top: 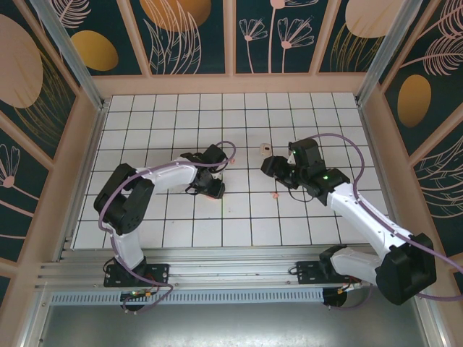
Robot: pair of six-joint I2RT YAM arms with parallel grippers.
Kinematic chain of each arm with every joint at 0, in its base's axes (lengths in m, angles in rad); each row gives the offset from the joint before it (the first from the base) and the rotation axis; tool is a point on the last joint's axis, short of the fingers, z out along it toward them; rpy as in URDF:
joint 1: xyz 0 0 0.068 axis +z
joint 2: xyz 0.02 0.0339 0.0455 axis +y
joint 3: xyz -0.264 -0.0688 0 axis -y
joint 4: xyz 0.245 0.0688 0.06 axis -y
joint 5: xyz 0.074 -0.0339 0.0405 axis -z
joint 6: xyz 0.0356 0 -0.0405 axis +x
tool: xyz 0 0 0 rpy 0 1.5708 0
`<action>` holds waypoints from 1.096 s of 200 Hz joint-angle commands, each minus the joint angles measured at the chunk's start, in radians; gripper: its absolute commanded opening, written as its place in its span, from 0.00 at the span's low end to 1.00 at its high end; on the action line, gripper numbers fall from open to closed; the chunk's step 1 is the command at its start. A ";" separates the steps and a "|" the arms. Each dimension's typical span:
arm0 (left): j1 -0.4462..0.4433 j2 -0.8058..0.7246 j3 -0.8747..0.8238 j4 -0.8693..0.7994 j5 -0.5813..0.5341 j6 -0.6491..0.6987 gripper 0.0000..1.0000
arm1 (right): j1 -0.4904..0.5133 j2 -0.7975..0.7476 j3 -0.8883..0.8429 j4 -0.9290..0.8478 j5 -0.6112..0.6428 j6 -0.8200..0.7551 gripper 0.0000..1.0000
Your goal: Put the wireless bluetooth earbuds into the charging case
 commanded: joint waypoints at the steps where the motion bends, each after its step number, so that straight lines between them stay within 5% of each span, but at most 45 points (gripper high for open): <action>1: -0.001 -0.075 0.013 -0.003 -0.003 0.093 0.42 | -0.027 -0.014 -0.005 0.008 -0.057 -0.049 0.57; 13: -0.001 -0.115 0.011 0.006 0.028 0.163 0.36 | -0.052 -0.010 -0.007 0.009 -0.106 -0.075 0.56; 51: -0.001 -0.293 -0.051 0.082 0.121 0.352 0.40 | -0.128 -0.007 -0.015 0.029 -0.274 -0.172 0.55; 99: -0.001 -0.452 -0.082 0.125 0.329 0.522 0.40 | -0.098 0.011 0.005 0.103 -0.456 -0.216 0.53; 219: -0.001 -0.581 -0.131 0.141 0.363 0.792 0.39 | 0.055 0.199 0.185 0.127 -0.686 -0.303 0.53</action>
